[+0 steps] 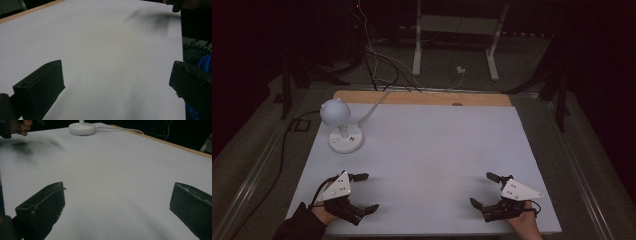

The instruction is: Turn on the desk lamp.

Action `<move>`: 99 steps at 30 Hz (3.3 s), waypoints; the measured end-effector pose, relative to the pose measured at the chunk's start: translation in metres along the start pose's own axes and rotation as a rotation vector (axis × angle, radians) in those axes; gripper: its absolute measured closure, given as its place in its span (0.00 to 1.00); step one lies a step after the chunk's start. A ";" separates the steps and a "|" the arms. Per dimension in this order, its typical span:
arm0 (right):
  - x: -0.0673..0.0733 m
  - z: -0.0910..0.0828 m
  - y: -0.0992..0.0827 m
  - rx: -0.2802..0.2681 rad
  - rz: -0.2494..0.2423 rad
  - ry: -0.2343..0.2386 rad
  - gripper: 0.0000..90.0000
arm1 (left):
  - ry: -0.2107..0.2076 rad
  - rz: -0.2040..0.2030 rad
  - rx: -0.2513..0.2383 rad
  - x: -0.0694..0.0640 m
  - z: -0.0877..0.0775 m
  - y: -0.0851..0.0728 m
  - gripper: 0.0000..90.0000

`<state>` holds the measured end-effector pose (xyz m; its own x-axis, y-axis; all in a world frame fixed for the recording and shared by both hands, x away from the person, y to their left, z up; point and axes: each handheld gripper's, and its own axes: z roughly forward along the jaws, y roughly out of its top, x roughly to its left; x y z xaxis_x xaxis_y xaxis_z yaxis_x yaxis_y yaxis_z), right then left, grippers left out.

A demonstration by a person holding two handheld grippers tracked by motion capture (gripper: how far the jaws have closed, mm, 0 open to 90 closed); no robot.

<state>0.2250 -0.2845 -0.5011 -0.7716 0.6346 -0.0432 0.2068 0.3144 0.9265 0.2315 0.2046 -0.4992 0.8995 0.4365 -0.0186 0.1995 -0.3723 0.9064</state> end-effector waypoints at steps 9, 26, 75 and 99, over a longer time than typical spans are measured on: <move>0.000 0.000 0.000 -0.007 0.011 0.001 0.00 | -0.025 -0.003 -0.025 -0.001 -0.002 0.012 0.00; -0.001 -0.002 0.000 -0.010 0.034 -0.002 0.00 | 0.022 -0.019 -0.060 0.001 -0.004 0.032 0.00; -0.002 -0.005 0.000 -0.022 0.042 -0.011 0.00 | 0.684 -0.282 -0.100 0.047 -0.005 0.048 0.00; -0.002 -0.005 0.001 -0.026 0.043 -0.015 0.00 | 0.900 -0.375 -0.043 0.067 0.006 0.041 0.00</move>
<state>0.2237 -0.2894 -0.4985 -0.7529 0.6580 -0.0086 0.2234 0.2679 0.9372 0.3024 0.2142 -0.4661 0.1439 0.9896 0.0038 0.3817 -0.0591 0.9224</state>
